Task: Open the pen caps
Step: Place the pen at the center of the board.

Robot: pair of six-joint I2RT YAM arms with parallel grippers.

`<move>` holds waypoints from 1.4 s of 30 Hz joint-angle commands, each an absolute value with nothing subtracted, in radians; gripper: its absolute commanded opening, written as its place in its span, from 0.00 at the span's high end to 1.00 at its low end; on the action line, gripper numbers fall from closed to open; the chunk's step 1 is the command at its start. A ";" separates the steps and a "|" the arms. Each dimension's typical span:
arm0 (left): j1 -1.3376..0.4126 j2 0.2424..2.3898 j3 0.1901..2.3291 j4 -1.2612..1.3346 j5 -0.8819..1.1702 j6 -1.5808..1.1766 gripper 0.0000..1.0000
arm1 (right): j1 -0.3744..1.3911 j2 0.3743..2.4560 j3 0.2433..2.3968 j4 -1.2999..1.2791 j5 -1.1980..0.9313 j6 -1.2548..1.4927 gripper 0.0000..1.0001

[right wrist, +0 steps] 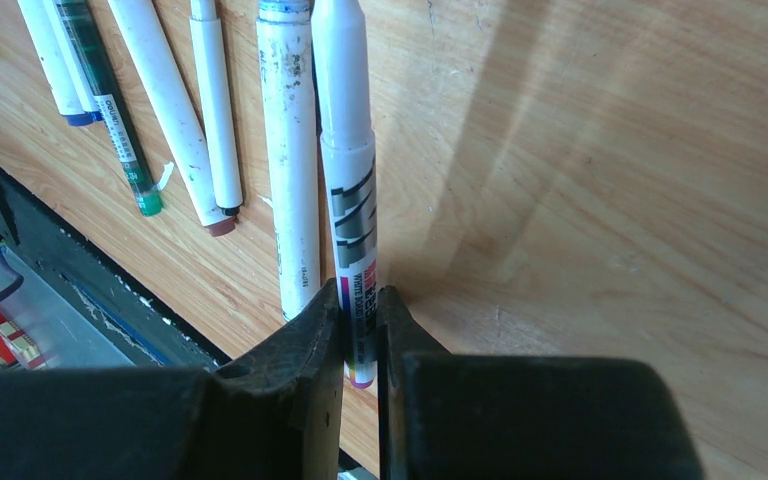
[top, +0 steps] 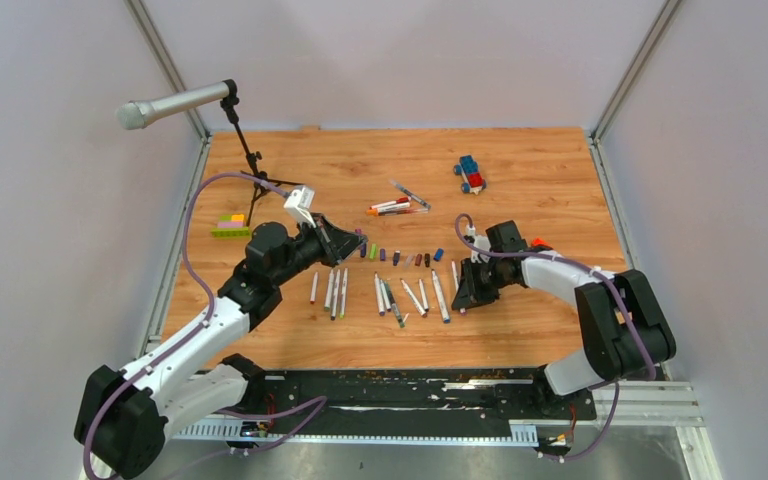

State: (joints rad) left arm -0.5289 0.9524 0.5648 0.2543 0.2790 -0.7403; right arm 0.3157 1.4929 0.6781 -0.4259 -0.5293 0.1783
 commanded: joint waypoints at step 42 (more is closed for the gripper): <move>-0.722 1.237 0.681 0.423 0.302 -0.760 1.00 | 0.240 1.264 0.724 -0.434 -0.654 -0.102 0.53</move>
State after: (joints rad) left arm -0.6842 1.1660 0.6056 0.3641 0.2844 -0.7784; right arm 0.2867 1.3556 0.7006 -0.4675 -0.5793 0.0738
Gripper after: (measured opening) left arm 0.042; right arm 0.437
